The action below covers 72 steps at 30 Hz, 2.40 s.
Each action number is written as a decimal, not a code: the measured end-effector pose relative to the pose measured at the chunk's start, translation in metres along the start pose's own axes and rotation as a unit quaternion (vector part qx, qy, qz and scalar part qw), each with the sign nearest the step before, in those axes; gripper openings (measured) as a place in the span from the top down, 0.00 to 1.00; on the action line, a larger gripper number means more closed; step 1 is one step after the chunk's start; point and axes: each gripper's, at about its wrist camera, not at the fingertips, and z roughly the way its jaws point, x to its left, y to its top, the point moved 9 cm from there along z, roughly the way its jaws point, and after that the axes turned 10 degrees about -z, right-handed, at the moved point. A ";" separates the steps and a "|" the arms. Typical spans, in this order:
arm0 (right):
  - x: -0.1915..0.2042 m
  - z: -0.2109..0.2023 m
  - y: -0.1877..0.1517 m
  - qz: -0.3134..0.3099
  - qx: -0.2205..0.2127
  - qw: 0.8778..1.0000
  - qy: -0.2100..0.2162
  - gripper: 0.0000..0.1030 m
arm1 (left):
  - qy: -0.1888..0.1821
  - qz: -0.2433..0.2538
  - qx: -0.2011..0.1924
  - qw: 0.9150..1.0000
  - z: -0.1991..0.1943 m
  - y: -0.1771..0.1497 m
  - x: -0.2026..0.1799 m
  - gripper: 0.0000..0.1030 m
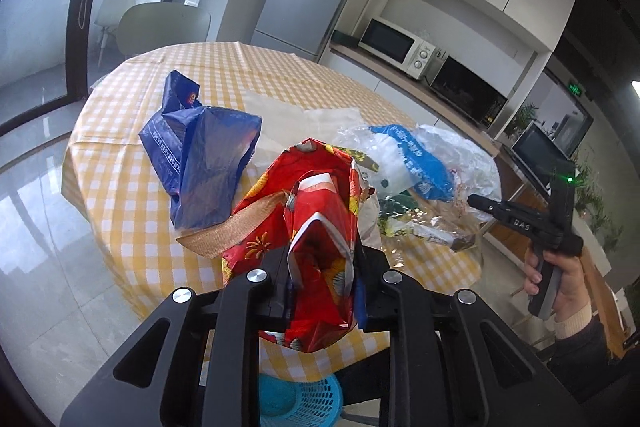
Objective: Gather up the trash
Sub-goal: 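Carry the red bag and white bag down over the blue wastebasket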
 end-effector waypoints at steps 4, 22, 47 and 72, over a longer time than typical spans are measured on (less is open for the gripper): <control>-0.001 -0.022 0.002 0.013 -0.028 0.999 0.013 0.90 | -0.018 0.003 -0.020 1.000 -0.020 0.000 -0.006 0.82; 0.037 -0.129 -0.035 -0.019 -0.083 0.995 0.046 0.90 | -0.078 0.056 -0.011 0.995 -0.079 -0.059 -0.041 0.83; 0.138 -0.081 -0.175 -0.103 0.084 0.978 0.162 0.90 | 0.010 0.014 0.238 0.971 0.053 -0.227 0.031 0.83; 0.169 0.148 -0.308 -0.068 0.373 0.908 0.176 0.90 | 0.068 0.024 0.446 0.892 0.160 -0.335 0.091 0.83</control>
